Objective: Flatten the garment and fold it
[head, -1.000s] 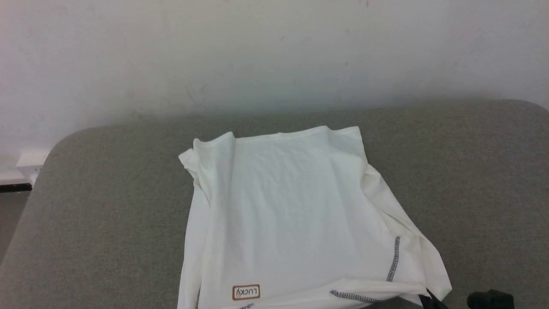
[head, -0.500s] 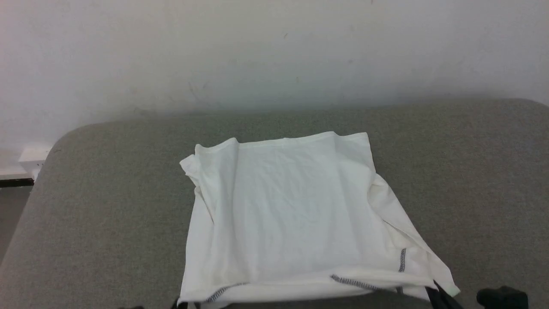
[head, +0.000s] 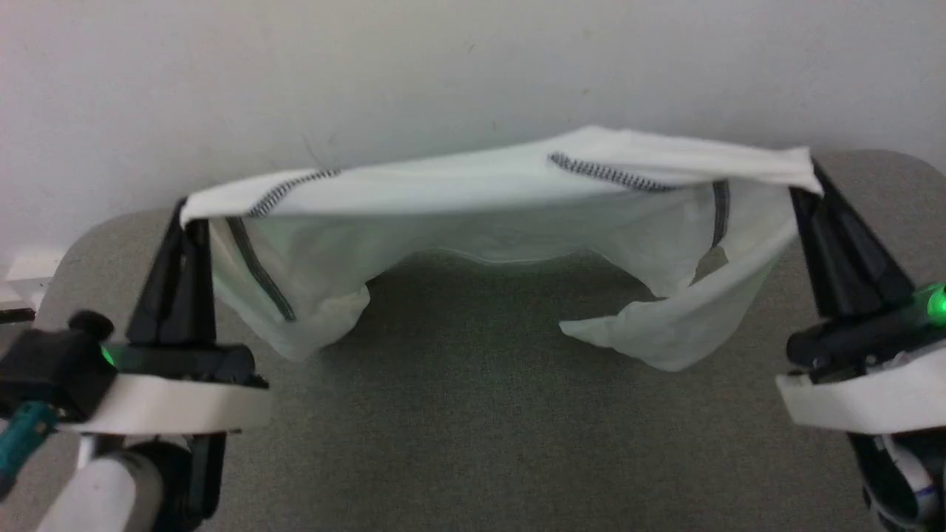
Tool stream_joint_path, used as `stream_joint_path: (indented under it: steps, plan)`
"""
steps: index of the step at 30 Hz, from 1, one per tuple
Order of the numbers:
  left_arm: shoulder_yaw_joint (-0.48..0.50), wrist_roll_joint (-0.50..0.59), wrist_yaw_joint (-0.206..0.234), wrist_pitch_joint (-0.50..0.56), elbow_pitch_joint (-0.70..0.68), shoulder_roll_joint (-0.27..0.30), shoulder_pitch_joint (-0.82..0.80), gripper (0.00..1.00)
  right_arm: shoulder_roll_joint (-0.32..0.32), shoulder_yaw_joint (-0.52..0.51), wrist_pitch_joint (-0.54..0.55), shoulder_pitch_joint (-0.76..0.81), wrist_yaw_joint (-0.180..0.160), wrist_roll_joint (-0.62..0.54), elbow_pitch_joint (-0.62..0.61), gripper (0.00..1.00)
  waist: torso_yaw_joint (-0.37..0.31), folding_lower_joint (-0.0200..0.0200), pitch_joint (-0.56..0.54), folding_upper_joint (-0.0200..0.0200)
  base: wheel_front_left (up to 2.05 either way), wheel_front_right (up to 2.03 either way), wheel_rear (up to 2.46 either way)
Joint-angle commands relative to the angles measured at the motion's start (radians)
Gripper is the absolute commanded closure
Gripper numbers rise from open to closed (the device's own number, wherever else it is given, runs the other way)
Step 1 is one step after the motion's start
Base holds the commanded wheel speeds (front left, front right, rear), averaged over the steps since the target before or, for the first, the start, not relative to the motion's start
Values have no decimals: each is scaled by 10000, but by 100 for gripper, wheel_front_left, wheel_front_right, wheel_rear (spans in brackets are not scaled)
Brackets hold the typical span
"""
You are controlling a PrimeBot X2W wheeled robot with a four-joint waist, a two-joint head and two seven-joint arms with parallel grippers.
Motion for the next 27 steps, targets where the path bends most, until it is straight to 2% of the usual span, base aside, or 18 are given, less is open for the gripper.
stream_joint_path:
  steps: [1, 6, 9, 13, 18, 24, 27]
  plan:
    - [267, 87, 1, 13, -75, 194, -456, 100, -149, -134, 19, -548, -99, -18, -136, 100, -43, -1, 112, 0, 0, 0, 0]
    - [547, 205, -350, 481, -107, 618, -2824, 100, -674, -246, 406, -3240, -99, 403, 154, 100, -70, -1, 511, 0, 0, 0, 0]
    - [497, 67, -837, 871, 645, 794, -4481, 100, -1065, -353, 708, -4886, -99, 817, 980, 100, -48, -1, 918, 0, 0, 0, 0]
    - [117, -49, -1609, 1378, 2562, 794, -6795, 100, -1572, -166, 1019, -6917, -99, 1433, 2690, 100, -72, -1, 1682, 0, 0, 0, 0]
    - [-552, 223, -2403, 1528, 5456, 407, -9411, 100, -1801, 475, 811, -9163, -99, 1981, 5187, 100, -291, -1, 2689, 0, 0, 0, 0]
    - [-883, 732, -2917, 869, 8276, 87, -11891, 100, -1777, 1427, -348, -11612, -99, 2059, 7885, 100, -646, -1, 3484, 0, 0, 0, 0]
    - [-878, 844, -3000, 593, 8936, 54, -12593, 100, -1766, 1773, -753, -12290, -99, 2068, 8575, 100, -721, -1, 3737, 0, 0, 0, 0]
